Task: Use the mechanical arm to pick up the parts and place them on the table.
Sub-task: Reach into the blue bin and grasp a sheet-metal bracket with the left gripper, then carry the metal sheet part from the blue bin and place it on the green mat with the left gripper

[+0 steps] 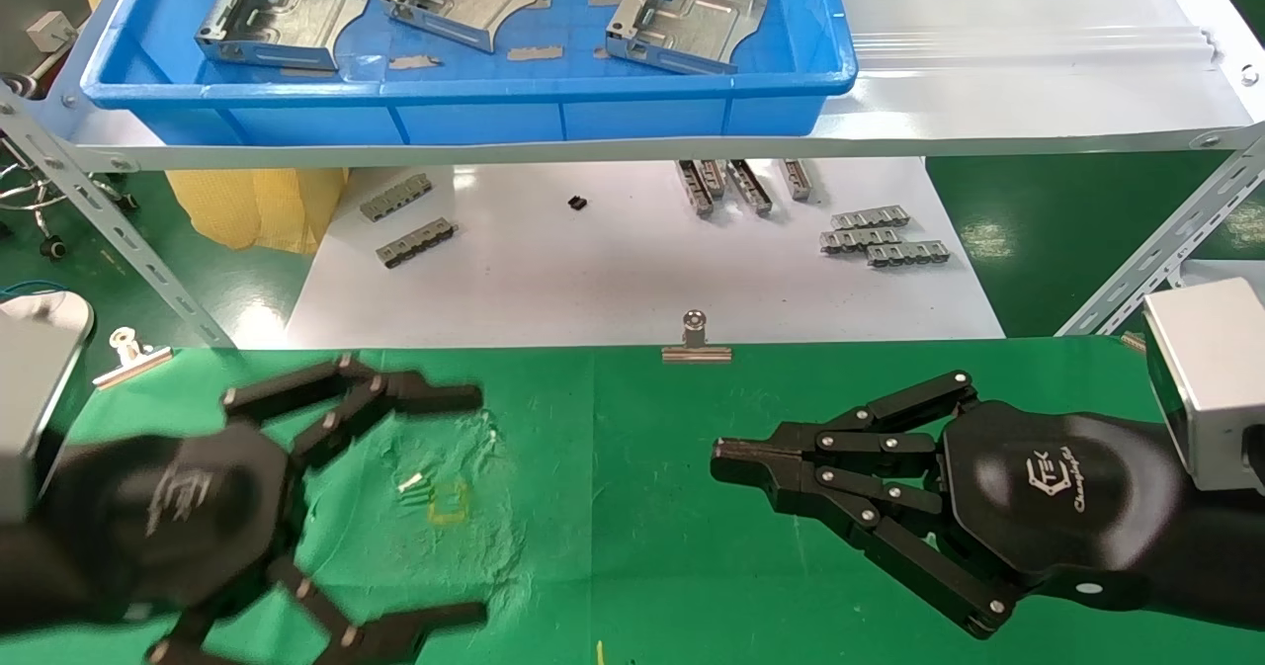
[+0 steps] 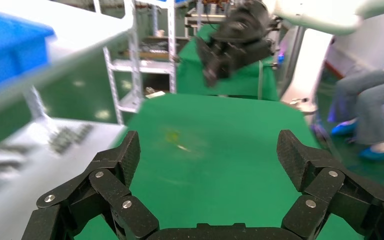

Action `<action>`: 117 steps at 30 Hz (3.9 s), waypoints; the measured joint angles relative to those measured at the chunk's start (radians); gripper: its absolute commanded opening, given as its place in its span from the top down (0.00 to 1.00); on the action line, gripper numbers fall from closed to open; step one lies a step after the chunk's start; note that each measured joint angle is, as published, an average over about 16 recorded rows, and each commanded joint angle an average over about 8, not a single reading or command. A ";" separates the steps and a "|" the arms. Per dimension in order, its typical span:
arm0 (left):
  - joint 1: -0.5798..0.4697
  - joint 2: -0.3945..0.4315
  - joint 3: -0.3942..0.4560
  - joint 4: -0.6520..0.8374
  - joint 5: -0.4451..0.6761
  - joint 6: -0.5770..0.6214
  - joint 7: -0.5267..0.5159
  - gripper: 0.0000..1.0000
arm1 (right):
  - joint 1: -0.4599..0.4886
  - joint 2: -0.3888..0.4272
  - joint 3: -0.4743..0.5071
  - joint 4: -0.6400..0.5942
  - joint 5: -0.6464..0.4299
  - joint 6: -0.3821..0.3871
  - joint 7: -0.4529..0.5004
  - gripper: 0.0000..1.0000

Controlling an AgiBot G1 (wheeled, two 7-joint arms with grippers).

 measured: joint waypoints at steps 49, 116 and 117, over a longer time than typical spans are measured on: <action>-0.850 0.653 0.233 1.245 0.560 -0.772 0.097 1.00 | 0.000 0.000 0.000 0.000 0.000 0.000 0.000 0.00; -0.590 0.253 0.415 0.766 0.416 0.103 0.637 1.00 | 0.000 0.000 0.000 0.000 0.000 0.000 0.000 0.00; -0.578 0.253 0.430 0.770 0.422 0.098 0.656 1.00 | 0.000 0.000 0.000 0.000 0.000 0.000 0.000 0.00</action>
